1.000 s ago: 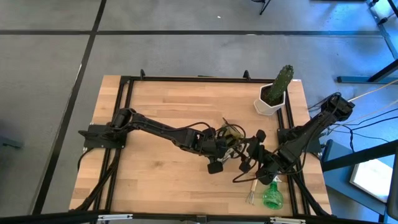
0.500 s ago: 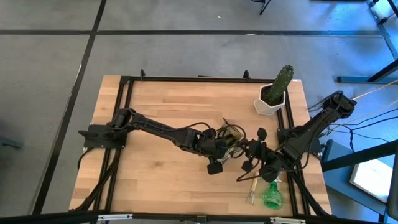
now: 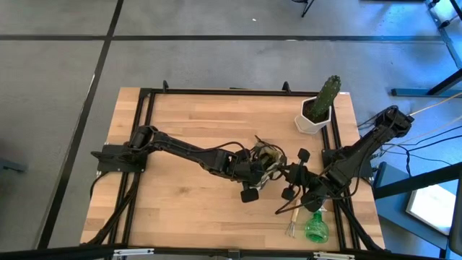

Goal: Pick & Place Garden tools in Gardening bag
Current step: Put the brown trowel into the green gardening bag

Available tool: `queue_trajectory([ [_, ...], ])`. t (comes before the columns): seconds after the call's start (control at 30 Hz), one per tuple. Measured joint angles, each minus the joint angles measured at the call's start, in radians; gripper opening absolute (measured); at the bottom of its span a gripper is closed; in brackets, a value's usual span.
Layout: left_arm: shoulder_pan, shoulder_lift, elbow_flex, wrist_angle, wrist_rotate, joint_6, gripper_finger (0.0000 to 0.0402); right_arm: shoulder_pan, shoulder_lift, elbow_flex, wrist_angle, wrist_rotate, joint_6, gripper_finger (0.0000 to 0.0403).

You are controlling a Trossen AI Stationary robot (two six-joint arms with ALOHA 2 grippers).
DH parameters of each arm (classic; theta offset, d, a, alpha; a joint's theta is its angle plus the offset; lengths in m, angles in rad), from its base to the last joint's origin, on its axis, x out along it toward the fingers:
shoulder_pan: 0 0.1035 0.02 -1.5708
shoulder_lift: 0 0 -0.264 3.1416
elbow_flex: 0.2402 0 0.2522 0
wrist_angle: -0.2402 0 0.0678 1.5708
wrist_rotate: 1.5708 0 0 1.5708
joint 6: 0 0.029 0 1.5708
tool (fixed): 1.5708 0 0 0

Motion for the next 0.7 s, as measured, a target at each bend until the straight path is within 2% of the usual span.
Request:
queue_trajectory([
  [0.17,0.000,0.000,0.000,0.000,0.000,-0.001,0.0003,0.016,0.001,-0.016,0.009,0.082,0.111,0.0001],
  [0.3,0.000,0.000,0.000,0.000,0.000,0.000,0.0001,0.016,0.001,-0.034,0.028,0.095,0.196,0.0001],
  [0.47,0.000,0.000,0.000,0.000,0.000,0.000,0.0003,0.014,0.028,-0.060,0.074,0.113,0.232,0.0001],
  [0.7,-0.002,0.000,0.000,-0.003,0.000,0.000,0.0003,0.018,0.082,-0.065,0.129,0.217,0.308,0.0000],
])
